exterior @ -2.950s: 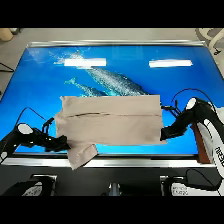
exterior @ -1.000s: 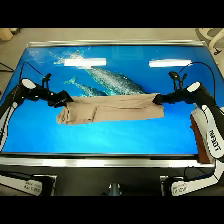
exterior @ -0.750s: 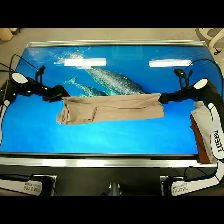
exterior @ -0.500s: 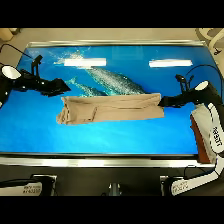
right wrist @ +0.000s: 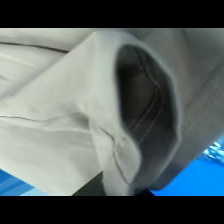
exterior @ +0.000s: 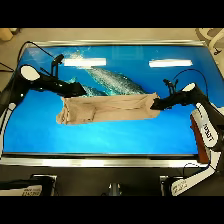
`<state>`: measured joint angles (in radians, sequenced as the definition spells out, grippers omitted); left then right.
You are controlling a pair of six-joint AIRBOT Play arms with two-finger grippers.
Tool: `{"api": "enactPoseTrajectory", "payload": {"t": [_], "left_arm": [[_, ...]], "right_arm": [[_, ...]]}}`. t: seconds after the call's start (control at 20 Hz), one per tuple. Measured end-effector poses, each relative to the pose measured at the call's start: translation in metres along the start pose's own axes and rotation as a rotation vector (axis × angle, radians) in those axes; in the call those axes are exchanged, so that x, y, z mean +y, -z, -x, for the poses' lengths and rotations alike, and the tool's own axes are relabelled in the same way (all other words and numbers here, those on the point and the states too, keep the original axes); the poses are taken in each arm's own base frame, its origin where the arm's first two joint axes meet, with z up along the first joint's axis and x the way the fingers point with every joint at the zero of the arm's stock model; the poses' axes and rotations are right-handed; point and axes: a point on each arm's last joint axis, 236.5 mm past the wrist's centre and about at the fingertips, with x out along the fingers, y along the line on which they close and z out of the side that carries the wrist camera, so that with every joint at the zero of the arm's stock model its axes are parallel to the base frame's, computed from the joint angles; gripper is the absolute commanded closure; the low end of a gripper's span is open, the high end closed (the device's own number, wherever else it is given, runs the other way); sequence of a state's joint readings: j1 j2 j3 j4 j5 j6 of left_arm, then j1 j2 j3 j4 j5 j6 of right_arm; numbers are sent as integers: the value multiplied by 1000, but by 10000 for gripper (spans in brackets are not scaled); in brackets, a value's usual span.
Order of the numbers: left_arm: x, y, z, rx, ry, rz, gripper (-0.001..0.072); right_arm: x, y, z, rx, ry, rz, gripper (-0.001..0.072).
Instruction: Fold the shirts.
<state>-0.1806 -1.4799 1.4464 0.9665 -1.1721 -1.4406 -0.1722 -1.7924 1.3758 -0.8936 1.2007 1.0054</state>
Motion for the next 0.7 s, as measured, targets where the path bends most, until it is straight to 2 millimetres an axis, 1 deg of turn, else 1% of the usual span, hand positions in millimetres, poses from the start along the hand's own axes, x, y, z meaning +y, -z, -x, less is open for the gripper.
{"api": "enactPoseTrajectory", "payload": {"t": [0.05, 0.15, 0.25, 0.35, 0.5, 0.6, 0.7], "left_arm": [[-2, 0, -9, 5, 2, -3, 679], [-8, 1, -32, 13, 15, -3, 679], [-23, 6, -65, 35, 58, 13, 679], [-42, 13, -101, 54, 122, 53, 679], [-81, 34, -155, 104, 248, 144, 679], [-104, 49, -183, 136, 328, 220, 679], [-136, 59, -207, 149, 432, 319, 679]], "right_arm": [[8, -2, 7, -8, -3, 19, 696], [27, -12, 28, -60, -3, 66, 696], [49, -20, 58, -116, 8, 124, 696], [73, -25, 88, -175, 19, 181, 695], [112, -15, 131, -221, 22, 262, 695], [136, -2, 155, -233, 19, 305, 695], [155, 13, 174, -233, 20, 326, 695]]}}
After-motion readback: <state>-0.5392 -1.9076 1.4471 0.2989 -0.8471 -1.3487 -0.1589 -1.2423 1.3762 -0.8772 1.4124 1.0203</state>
